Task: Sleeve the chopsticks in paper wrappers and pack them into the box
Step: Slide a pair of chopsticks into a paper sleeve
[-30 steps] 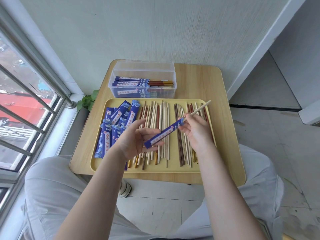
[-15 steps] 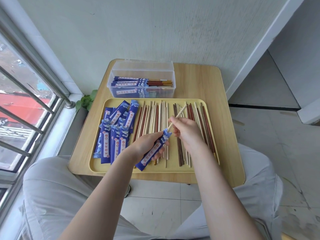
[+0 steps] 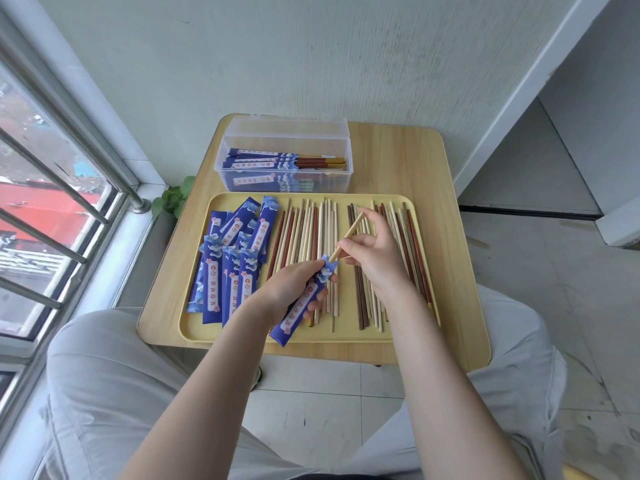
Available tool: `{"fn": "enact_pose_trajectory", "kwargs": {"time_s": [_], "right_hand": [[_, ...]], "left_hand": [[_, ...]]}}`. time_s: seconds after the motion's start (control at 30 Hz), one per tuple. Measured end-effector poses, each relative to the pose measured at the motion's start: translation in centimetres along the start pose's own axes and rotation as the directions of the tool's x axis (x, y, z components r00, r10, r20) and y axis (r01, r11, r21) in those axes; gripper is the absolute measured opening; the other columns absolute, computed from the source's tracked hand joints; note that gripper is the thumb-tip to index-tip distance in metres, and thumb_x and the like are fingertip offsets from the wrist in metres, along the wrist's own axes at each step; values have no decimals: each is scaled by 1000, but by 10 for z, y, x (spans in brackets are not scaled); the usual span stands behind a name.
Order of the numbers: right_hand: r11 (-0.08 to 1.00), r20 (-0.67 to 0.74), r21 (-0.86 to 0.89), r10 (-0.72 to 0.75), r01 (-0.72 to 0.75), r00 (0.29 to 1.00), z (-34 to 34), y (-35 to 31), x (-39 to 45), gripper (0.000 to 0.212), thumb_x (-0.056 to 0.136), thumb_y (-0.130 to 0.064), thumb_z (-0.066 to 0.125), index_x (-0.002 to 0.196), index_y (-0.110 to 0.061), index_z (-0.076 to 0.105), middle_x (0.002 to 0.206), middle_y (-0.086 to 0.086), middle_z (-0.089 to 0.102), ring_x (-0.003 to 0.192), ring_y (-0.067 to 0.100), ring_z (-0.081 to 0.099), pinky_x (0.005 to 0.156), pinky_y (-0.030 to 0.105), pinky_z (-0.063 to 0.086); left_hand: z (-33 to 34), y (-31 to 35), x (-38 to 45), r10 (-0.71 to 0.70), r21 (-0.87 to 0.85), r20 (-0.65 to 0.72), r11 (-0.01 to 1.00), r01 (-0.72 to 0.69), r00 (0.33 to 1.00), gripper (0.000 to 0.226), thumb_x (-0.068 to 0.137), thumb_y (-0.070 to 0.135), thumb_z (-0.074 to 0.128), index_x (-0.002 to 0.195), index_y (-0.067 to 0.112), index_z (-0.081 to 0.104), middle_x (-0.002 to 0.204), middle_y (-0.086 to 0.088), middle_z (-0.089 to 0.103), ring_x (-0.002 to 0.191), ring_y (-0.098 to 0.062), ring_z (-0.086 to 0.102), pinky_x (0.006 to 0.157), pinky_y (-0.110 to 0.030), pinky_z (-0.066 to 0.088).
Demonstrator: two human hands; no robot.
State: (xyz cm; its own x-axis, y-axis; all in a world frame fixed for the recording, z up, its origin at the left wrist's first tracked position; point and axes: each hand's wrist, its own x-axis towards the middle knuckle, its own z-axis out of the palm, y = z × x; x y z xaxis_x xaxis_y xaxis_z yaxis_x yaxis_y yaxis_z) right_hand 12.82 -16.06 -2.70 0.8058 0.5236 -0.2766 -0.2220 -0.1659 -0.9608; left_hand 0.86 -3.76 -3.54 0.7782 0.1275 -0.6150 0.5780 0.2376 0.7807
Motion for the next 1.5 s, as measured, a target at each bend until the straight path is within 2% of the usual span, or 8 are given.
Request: {"fn": "enact_pose_trajectory", "kwargs": {"time_s": [0.33,0.5,0.6,0.83,1.0,1.13,1.27,1.5], "right_hand": [[980,-85,-195,10,-26,996,11,5,1,54,97,-18,65,144,-25,39,90,3,74,70,13,72,60,20,53],[682,-35,-727,81,-81,996,6,11,-4,13,98,-26,62,103,-14,64,89,1,68,75,19,68,65,28,54],[558,-17,-827,113,-77,993,15,9,-9,17,98,-22,62,98,-6,64,93,11,66,81,24,66,62,28,47],[355,-81,-928,113,-116,990,25,11,-8,15,97,-20,60,93,-12,48,76,-1,48,57,13,47,43,26,31],[357,-99,-928,43,-107,994,19,14,-10,20,99,-26,57,87,-11,50,71,-2,45,54,13,42,44,26,31],[484,49,-874,-12,49,999,28,14,-13,26,99,-35,57,85,-14,56,74,1,55,59,14,48,52,27,40],[428,86,-902,58,53,995,42,18,-17,25,96,-37,62,93,-13,59,78,0,57,63,14,51,51,27,37],[408,12,-913,59,-13,998,34,19,-13,36,96,-22,60,67,-16,40,66,-2,40,53,13,40,45,26,27]], "left_hand": [[-11,-5,0,113,40,-88,993,-110,990,35,107,37,44,100,7,60,67,-5,53,53,-17,46,50,-29,42],[-21,-13,7,109,-33,-367,991,-130,924,36,106,35,47,95,5,63,67,-7,61,54,-19,55,53,-32,50],[-18,-16,11,74,-95,-446,987,-129,892,35,106,33,47,100,3,64,67,-5,64,54,-18,59,53,-32,52],[-18,-16,12,30,-137,-460,985,-104,887,37,106,33,48,104,0,64,69,-7,66,52,-18,61,52,-30,54],[-18,-17,12,35,-112,-460,989,-97,887,38,105,32,51,106,-3,64,68,-8,67,52,-19,63,55,-31,55],[-18,-16,12,18,-120,-466,989,-84,884,38,104,34,51,106,-2,65,70,-9,67,56,-20,64,57,-32,57],[-17,-14,9,16,-126,-463,989,-83,886,38,104,33,51,106,-3,64,69,-10,68,56,-21,65,58,-32,58],[-15,-9,4,-11,-154,-448,986,-65,894,37,105,33,50,106,-1,64,70,-10,67,53,-18,65,53,-28,58]]}}
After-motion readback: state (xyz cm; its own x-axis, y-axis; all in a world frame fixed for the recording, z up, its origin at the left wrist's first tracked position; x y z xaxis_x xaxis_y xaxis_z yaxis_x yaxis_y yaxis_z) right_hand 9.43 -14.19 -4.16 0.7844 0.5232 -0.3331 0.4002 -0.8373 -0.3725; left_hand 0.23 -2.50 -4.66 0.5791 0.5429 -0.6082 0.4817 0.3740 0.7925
